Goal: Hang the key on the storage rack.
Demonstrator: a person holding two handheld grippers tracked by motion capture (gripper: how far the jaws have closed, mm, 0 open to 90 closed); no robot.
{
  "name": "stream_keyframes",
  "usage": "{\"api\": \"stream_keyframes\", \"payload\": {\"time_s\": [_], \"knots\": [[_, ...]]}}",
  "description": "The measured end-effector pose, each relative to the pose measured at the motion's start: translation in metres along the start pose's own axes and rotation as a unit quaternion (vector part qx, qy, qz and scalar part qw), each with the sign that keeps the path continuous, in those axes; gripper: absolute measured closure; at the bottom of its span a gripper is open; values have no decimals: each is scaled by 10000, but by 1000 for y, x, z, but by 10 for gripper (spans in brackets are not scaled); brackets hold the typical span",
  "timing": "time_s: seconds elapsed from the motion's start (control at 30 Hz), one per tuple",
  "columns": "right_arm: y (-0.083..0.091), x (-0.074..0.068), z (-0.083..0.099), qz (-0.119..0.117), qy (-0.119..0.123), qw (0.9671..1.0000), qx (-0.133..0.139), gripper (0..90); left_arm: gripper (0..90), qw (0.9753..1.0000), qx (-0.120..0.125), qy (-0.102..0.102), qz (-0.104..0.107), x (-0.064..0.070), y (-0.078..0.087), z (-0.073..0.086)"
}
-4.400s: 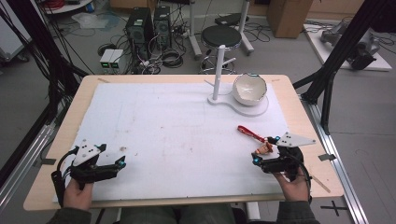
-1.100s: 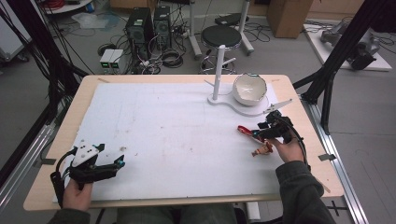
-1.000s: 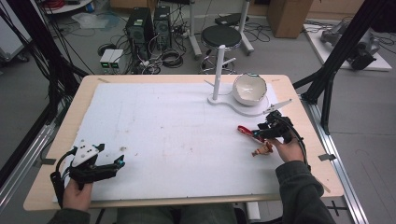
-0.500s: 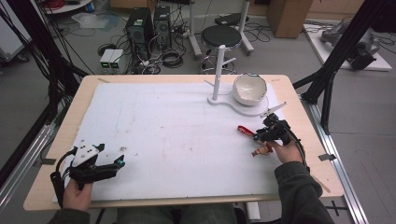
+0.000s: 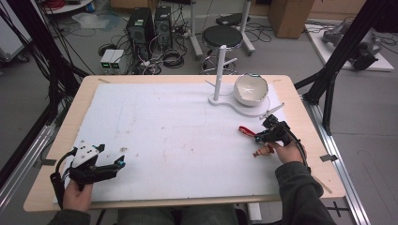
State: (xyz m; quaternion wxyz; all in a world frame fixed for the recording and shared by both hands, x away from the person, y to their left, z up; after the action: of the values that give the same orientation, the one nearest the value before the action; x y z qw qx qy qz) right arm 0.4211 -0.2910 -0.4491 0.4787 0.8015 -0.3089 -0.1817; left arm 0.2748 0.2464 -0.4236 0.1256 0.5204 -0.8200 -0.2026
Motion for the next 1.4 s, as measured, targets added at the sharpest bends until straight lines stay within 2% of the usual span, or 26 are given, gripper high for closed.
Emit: {"api": "stream_keyframes", "payload": {"time_s": [0.23,0.47,0.5,0.73,0.93,1.03,1.13,1.4], "knots": [[-2,-1,0,-23,61,9999,-87,842,197,10000,6,0,-9,0,0,0],[-1,0,0,-59,92,9999,-19,848,197,10000,7,1,-12,0,0,0],[0,0,0,-67,31,10000,-12,849,197,10000,5,1,-8,0,0,0],[6,-1,-1,-168,-55,9996,200,851,197,10000,19,20,-27,0,0,0],[12,-3,-3,-230,-25,9986,477,851,197,10000,29,21,-29,0,1,0],[15,-5,-2,-257,-149,9981,548,852,196,10000,38,27,-32,0,1,0],[19,-5,-3,-304,-100,9969,721,852,196,10000,31,17,-39,-1,1,0],[30,-6,-3,-342,-199,9938,1039,852,197,10000,33,16,-46,-1,1,0]]}}
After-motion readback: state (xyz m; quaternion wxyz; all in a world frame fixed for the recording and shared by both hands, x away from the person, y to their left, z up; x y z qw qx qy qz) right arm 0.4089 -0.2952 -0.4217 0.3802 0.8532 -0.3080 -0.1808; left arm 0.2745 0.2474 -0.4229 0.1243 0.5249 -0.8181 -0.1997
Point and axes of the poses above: each handheld gripper's, and its own axes: y roughly backward along the jaws, z roughly out of its underside, x roughly to its right, the point moved 4 cm from there along -y, roughly forward along the jaws, and after that the axes turned 3 degrees about y, right-handed, at the moved point
